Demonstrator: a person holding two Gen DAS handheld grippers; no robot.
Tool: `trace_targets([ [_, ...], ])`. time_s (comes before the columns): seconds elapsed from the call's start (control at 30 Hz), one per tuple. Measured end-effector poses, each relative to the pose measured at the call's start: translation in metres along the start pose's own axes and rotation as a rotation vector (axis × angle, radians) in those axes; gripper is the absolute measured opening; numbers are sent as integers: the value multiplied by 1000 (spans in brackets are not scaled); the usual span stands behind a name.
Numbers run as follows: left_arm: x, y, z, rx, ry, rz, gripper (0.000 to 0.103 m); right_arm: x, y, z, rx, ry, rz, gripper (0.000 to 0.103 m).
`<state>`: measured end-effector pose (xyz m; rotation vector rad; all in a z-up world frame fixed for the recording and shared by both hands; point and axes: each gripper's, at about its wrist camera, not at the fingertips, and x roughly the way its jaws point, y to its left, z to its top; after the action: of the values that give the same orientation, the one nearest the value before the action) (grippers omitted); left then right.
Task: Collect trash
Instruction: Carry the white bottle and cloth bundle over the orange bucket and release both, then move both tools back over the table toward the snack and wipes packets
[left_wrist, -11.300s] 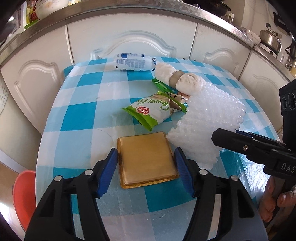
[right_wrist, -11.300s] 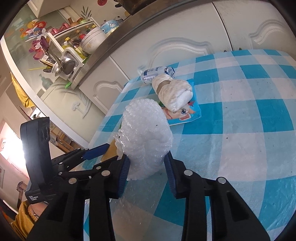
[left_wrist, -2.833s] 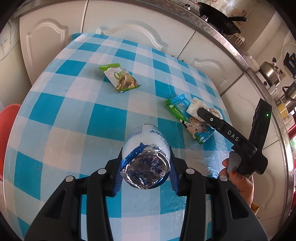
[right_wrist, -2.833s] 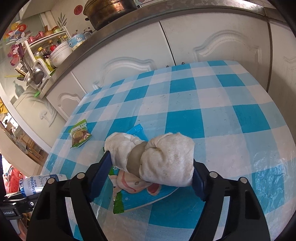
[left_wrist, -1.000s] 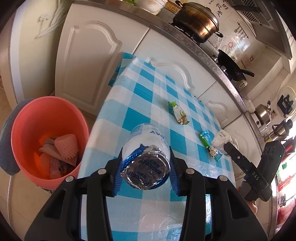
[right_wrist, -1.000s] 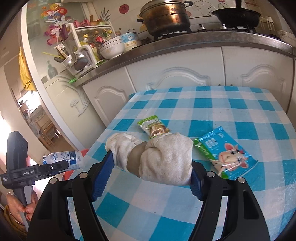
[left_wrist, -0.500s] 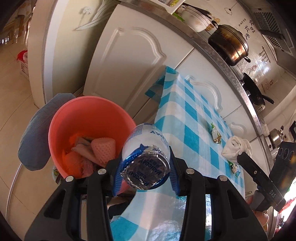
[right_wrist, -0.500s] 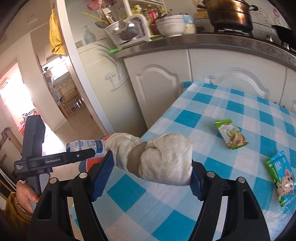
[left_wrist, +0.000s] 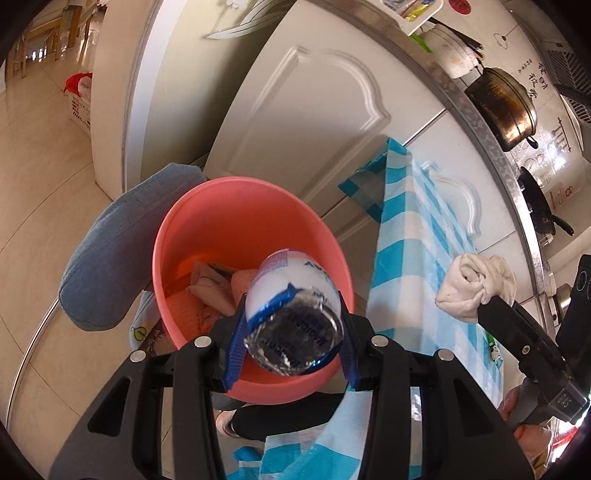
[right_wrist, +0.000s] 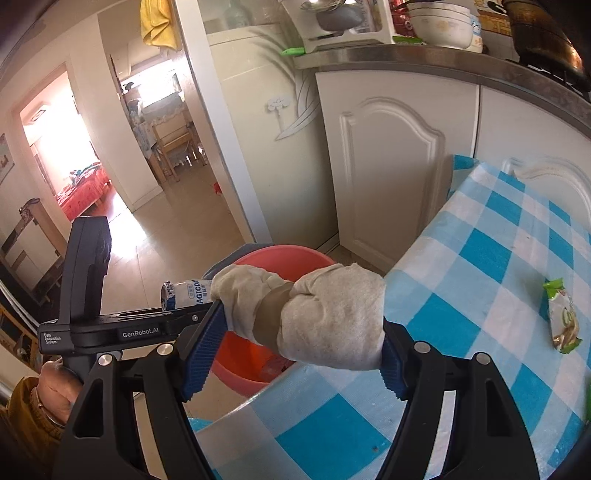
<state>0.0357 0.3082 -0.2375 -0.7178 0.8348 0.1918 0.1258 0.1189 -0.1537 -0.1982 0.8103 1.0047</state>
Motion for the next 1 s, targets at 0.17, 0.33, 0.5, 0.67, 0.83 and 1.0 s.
trace_targets([
  [0.17,11,8,0,-9,3,42,67,21,7,-1,-19,35,-3,82],
  [0.33,16,12,0,-12,-3,78,78,27,4,-2,7,33,7,90],
  [0.5,8,19,1,-30,-35,98,85,16,-3,-5,43,-4,-2,90],
  [0.67,2,24,2,-65,-61,131,89,3,-17,-10,109,-34,-18,90],
  [0.83,-2,25,1,-80,-68,170,90,-11,-32,-17,156,-67,-45,92],
  [1.0,-4,19,0,-56,-71,149,90,-26,-48,-30,216,-112,-24,96],
])
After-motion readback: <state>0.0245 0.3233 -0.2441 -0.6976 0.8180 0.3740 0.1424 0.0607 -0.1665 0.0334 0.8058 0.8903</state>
